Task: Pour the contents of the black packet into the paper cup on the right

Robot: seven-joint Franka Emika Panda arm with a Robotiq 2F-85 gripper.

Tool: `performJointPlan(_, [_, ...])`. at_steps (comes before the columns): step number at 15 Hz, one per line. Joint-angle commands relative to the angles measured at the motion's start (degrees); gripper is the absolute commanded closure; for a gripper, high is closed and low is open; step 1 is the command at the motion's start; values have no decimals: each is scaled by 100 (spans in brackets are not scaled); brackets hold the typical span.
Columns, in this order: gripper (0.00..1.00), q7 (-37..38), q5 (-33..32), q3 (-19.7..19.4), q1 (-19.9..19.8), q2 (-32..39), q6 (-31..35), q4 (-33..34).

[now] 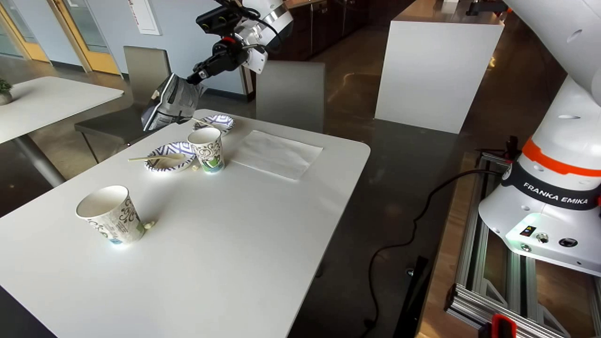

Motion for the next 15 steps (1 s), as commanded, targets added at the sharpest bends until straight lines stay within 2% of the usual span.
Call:
performJointPlan(1, [100, 511, 227, 97, -113, 376, -237, 461])
performJointPlan(8, [100, 945, 544, 247, -230, 607, -338, 642])
performJointPlan(15, [100, 1037, 737, 358, -224, 765, -646, 633])
